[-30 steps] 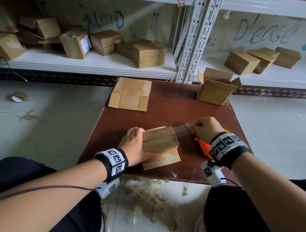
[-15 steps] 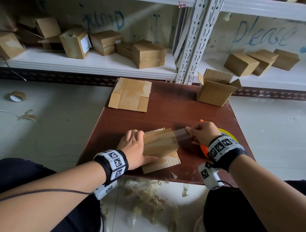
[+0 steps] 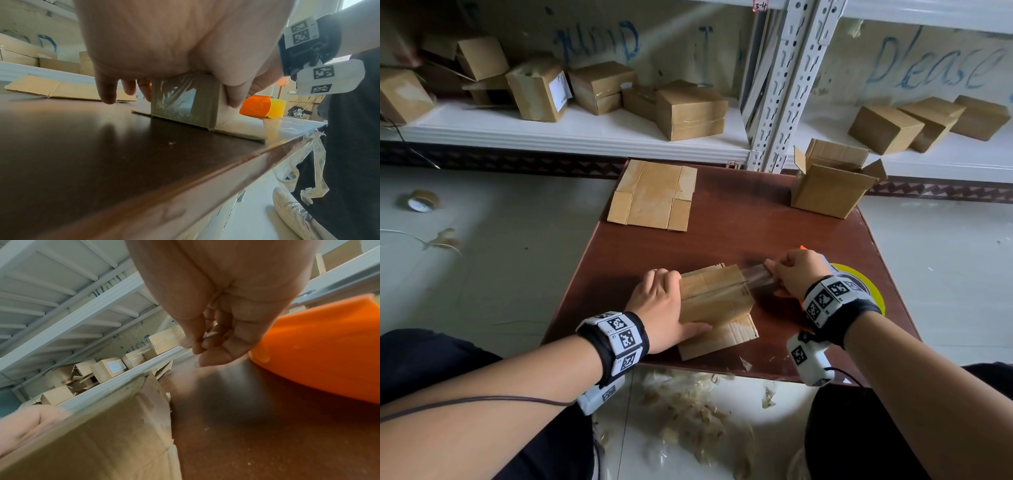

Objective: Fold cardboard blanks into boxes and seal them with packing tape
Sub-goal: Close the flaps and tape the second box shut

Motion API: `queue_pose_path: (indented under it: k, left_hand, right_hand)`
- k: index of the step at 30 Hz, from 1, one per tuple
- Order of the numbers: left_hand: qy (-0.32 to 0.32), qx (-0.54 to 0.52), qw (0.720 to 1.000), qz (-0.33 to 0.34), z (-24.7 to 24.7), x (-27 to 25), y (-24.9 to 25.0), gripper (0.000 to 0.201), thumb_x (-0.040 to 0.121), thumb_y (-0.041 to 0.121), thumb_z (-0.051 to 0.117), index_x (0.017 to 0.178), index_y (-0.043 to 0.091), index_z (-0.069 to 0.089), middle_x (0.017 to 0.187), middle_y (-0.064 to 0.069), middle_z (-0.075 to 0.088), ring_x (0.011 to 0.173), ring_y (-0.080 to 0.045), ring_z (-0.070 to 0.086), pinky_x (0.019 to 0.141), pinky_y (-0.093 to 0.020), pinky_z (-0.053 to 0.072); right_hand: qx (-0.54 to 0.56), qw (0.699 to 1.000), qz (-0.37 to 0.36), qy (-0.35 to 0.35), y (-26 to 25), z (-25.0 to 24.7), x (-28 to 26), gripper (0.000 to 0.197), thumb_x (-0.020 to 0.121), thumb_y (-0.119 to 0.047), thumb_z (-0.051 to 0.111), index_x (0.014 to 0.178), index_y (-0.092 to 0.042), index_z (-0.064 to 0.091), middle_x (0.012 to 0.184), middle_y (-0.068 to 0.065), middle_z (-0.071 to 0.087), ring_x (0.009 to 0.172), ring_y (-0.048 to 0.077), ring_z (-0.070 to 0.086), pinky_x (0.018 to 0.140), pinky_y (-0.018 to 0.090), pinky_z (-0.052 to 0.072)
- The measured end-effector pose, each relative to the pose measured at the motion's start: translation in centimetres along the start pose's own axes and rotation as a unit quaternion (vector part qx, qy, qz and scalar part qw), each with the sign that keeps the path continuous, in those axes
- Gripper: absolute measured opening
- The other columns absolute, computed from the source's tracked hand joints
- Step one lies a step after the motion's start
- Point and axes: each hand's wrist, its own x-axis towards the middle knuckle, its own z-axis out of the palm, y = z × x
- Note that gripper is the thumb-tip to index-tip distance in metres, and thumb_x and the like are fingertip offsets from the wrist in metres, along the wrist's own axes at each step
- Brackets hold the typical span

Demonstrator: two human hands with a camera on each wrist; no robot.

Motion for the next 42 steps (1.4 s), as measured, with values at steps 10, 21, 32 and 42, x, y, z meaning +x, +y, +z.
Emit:
queue_pose_path:
  k: [10,21,32,42]
  left_hand:
    - [0.014,-0.003,1.0,-0.004,0.0,-0.3,0.2,0.112,0.062,0.1,0.031,0.133,0.013,0.036,0.133,-0.005,0.044,0.126,-0.027,0.039,0.107,-0.039,0.04]
    - [-0.01,-0.059,0.998,-0.023,-0.5,-0.4,0.5,0.102,0.07,0.092,0.056,0.134,0.015,0.033,0.135,-0.006,0.044,0.127,-0.029,0.041,0.106,-0.041,0.041]
    - [0.063,-0.171,0.983,-0.035,-4.5,0.0,1.4,0.094,0.068,0.082,0.073,0.126,0.017,0.039,0.125,0.0,0.046,0.111,-0.02,0.054,0.09,-0.033,0.048]
    - [0.155,-0.21,0.964,-0.047,-11.2,-0.9,2.8,0.099,0.064,0.08,0.077,0.13,0.024,0.029,0.125,0.008,0.042,0.111,-0.012,0.051,0.088,-0.034,0.055]
  right_hand:
    - [-0.087,0.996,-0.008,-0.008,0.8,1.1,1.0,0.024,0.1,-0.029,0.066,0.078,-0.02,0.063,0.083,0.009,0.07,0.069,0.023,0.071,0.067,0.04,0.066]
    - [-0.154,0.987,0.001,-0.04,1.0,2.9,0.8,0.026,0.103,-0.033,0.059,0.079,-0.023,0.057,0.101,0.02,0.074,0.092,0.039,0.075,0.082,0.053,0.063]
    - [-0.121,0.992,-0.012,0.043,-1.4,1.6,1.5,0.024,0.102,-0.033,0.062,0.108,-0.01,0.065,0.089,0.007,0.067,0.085,0.032,0.068,0.08,0.045,0.061]
    - [0.068,0.986,-0.104,0.113,-6.1,-1.6,-0.2,0.023,0.099,-0.041,0.064,0.101,-0.019,0.071,0.086,0.003,0.073,0.075,0.026,0.07,0.075,0.047,0.064]
